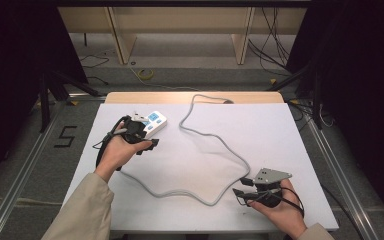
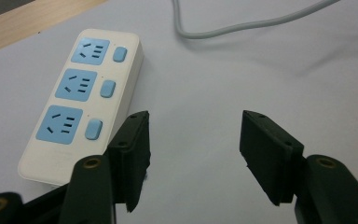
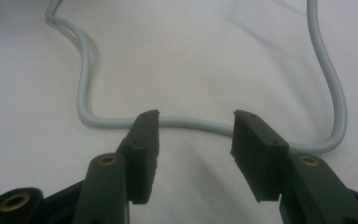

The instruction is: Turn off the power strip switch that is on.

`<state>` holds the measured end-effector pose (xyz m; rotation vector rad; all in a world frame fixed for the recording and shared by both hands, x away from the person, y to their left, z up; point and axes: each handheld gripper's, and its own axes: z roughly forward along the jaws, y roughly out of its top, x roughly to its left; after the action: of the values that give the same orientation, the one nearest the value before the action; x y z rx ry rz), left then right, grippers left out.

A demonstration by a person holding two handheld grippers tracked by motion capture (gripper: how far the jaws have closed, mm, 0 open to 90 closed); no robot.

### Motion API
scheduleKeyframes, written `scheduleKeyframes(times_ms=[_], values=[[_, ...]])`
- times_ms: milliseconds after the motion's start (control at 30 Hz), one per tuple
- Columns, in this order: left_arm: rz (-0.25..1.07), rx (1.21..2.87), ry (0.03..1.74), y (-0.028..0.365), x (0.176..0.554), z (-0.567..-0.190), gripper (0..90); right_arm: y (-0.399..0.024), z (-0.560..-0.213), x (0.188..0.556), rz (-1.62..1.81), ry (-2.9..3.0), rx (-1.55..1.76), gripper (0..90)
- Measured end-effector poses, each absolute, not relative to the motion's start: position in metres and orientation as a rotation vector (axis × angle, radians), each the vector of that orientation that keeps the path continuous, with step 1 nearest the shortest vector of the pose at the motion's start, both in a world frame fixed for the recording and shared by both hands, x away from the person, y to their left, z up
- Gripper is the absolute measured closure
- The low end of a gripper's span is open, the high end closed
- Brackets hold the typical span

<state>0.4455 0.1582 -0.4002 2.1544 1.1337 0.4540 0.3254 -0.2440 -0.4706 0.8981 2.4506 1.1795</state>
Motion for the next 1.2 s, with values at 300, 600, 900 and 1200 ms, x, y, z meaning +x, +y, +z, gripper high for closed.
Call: scheduleKeyframes(times_ms=[300, 600, 900, 1200], values=[[0.481, 2.180, 1.088, 0.153, 0.434, -0.401, 40.7, -0.244, -0.471, 0.325, 1.180, 2.450, 0.896, 52.1], [0.485, 2.208, 1.047, 0.149, 0.423, -0.403, 39.8, -0.244, -0.471, 0.325, 1.181, 2.450, 0.894, 52.1], [0.498, 2.209, 1.015, 0.148, 0.415, -0.406, 38.8, -0.244, -0.470, 0.325, 1.181, 2.450, 0.894, 52.1], [0.520, 2.222, 0.987, 0.148, 0.406, -0.408, 37.2, -0.244, -0.470, 0.325, 1.181, 2.450, 0.894, 52.0]])
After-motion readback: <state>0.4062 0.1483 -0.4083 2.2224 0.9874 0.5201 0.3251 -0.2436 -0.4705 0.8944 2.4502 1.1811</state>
